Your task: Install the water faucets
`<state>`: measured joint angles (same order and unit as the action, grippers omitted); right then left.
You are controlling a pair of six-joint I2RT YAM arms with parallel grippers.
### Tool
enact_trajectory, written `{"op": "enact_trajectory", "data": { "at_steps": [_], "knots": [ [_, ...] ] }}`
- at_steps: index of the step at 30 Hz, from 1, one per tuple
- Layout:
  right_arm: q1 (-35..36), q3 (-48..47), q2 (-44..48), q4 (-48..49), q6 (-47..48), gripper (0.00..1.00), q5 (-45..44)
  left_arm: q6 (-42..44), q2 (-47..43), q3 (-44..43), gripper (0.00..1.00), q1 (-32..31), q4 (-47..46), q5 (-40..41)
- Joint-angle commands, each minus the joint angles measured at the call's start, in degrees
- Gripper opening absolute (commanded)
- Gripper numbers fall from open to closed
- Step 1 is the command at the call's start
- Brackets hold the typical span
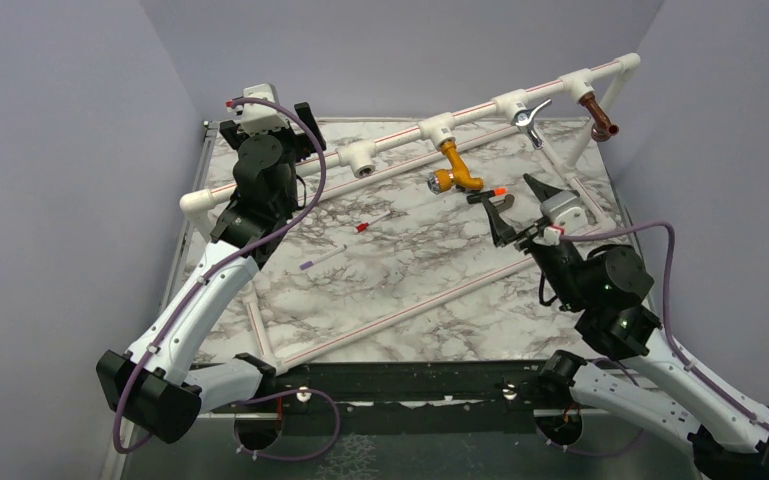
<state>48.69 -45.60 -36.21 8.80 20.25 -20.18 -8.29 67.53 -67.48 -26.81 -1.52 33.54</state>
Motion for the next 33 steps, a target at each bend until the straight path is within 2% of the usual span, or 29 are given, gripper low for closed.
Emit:
{"op": "enact_trajectory", "data": {
  "at_steps": [1, 5, 8, 13, 19, 27, 33],
  "knots": [
    [0.1, -4.3, -0.4, -7.3, 23.3, 0.75, 9.5, -1.0, 4.7, 6.6, 0.99, -2.5, 21.1, -3.1],
    [0.1, -6.6, -2.7, -15.4, 35.4, 0.77, 13.7, -1.0, 4.7, 6.6, 0.99, -2.5, 21.1, -3.3],
    [0.1, -6.7, -3.9, -16.0, 42.9, 0.77, 14.2, -1.1, 4.5, 6.6, 0.99, -2.5, 21.1, -3.3],
    [0.0, -2.3, -5.5, -9.4, 54.3, 0.79, 11.7, -1.0, 4.3, 6.6, 0.99, -2.5, 21.0, -3.3],
    [0.1, -0.1, -9.5, 0.3, 63.0, 0.79, 11.0, -1.1, 4.2, 6.6, 0.99, -2.5, 21.0, -3.5],
    [0.0, 1.9, -15.8, 12.7, 69.3, 0.78, 9.5, -1.2, 4.0, 6.6, 0.99, -2.5, 21.0, -3.5],
    [0.1, 2.5, -20.1, 18.2, 71.1, 0.76, 7.6, -1.2, 4.2, 6.5, 0.99, -2.5, 21.1, -3.8]
  ]
}}
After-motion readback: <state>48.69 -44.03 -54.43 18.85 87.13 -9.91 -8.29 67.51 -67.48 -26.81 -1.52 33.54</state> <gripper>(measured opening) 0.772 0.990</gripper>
